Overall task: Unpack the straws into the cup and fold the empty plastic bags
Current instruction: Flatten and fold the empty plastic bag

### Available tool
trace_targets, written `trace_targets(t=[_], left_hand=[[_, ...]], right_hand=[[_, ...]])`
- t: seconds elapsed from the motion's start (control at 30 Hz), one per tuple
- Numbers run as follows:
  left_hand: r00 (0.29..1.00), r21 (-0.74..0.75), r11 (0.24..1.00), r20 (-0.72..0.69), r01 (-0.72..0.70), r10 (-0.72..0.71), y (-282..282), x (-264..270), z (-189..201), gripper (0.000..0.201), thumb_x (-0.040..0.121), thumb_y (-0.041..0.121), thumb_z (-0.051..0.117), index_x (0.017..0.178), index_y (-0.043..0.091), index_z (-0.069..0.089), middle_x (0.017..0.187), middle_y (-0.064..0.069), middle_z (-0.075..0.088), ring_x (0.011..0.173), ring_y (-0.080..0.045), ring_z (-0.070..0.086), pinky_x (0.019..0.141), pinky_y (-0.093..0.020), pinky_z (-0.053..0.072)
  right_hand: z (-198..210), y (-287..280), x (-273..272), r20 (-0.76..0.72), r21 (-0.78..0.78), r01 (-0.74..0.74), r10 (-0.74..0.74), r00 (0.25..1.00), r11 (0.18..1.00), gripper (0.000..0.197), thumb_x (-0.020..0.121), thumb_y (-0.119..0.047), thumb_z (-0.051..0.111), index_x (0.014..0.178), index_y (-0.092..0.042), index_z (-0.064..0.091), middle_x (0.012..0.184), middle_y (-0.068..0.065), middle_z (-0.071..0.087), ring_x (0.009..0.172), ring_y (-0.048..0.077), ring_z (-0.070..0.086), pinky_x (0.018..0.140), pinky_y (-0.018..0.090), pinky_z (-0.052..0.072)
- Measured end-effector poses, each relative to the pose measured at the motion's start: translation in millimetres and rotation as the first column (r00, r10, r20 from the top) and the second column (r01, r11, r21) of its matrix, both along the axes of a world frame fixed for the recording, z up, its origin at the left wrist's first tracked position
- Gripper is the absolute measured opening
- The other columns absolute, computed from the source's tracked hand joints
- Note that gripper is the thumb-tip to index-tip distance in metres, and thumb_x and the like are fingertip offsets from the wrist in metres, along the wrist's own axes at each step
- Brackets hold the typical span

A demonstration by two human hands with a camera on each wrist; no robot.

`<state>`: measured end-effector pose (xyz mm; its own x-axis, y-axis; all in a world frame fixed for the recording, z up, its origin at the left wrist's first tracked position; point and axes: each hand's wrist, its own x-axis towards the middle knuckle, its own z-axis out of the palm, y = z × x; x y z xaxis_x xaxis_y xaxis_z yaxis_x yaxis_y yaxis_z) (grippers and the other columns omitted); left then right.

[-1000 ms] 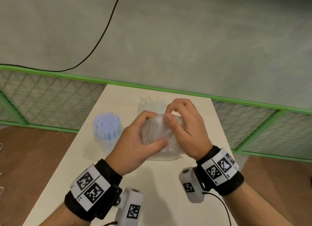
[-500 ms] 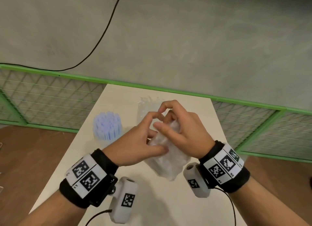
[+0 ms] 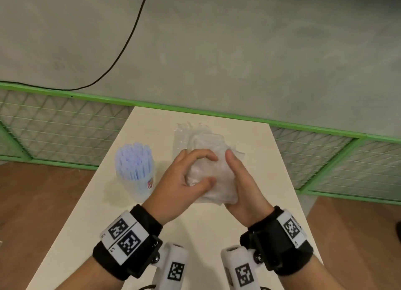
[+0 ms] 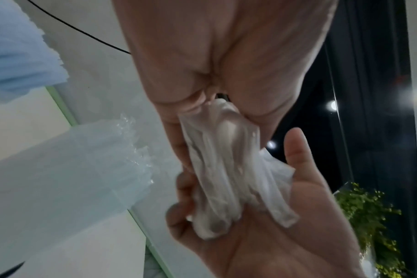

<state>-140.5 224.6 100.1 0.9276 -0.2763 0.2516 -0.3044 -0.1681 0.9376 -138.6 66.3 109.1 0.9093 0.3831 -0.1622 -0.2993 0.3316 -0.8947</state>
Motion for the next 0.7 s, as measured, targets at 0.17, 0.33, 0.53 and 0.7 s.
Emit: trace_targets(t=[0.17, 0.33, 0.53, 0.7], left_hand=[[0.995, -0.021, 0.998, -0.079, 0.059, -0.06, 3, 3, 8, 0.057, 0.079, 0.018, 0.08, 0.124, 0.044, 0.058, 0.127, 0.008, 0.053, 0.119, -0.005, 0.054, 0.098, -0.027, 0.05], [0.97, -0.123, 0.983, -0.188, 0.134, -0.156, 8, 4, 8, 0.074, 0.071, 0.019, 0.083, 0.133, 0.047, 0.053, 0.14, 0.016, 0.049, 0.129, -0.006, 0.05, 0.105, -0.036, 0.047], [0.967, -0.134, 0.982, -0.2, 0.134, -0.159, -7, 5, 7, 0.079, 0.072, 0.013, 0.084, 0.135, 0.047, 0.051, 0.139, 0.02, 0.051, 0.13, -0.004, 0.049, 0.105, -0.036, 0.047], [0.993, -0.008, 1.0, -0.12, 0.014, -0.015, -18, 9, 5, 0.085, 0.07, 0.02, 0.087, 0.14, 0.045, 0.046, 0.136, 0.022, 0.05, 0.128, 0.005, 0.046, 0.107, -0.029, 0.045]], right_hand=[[-3, -10, 5, 0.008, -0.077, 0.029, -0.028, 1.0, 0.997, 0.042, 0.099, -0.031, 0.046, 0.131, -0.007, 0.058, 0.129, 0.017, 0.063, 0.121, 0.032, 0.059, 0.108, 0.049, 0.041], [-5, -32, 13, 0.068, -0.15, 0.074, -0.064, 0.996, 0.986, 0.05, 0.089, -0.038, 0.068, 0.127, -0.007, 0.06, 0.124, 0.024, 0.063, 0.115, 0.041, 0.061, 0.092, 0.053, 0.051], [-12, -45, 16, 0.019, -0.051, 0.096, -0.096, 0.995, 0.994, 0.055, 0.087, -0.04, 0.069, 0.129, -0.006, 0.059, 0.127, 0.025, 0.061, 0.118, 0.043, 0.059, 0.092, 0.049, 0.053], [-15, -62, 20, 0.003, -0.008, -0.033, 0.034, 0.999, 0.999, 0.062, 0.082, -0.017, 0.069, 0.138, -0.004, 0.047, 0.132, 0.028, 0.057, 0.118, 0.044, 0.056, 0.099, 0.057, 0.044]])
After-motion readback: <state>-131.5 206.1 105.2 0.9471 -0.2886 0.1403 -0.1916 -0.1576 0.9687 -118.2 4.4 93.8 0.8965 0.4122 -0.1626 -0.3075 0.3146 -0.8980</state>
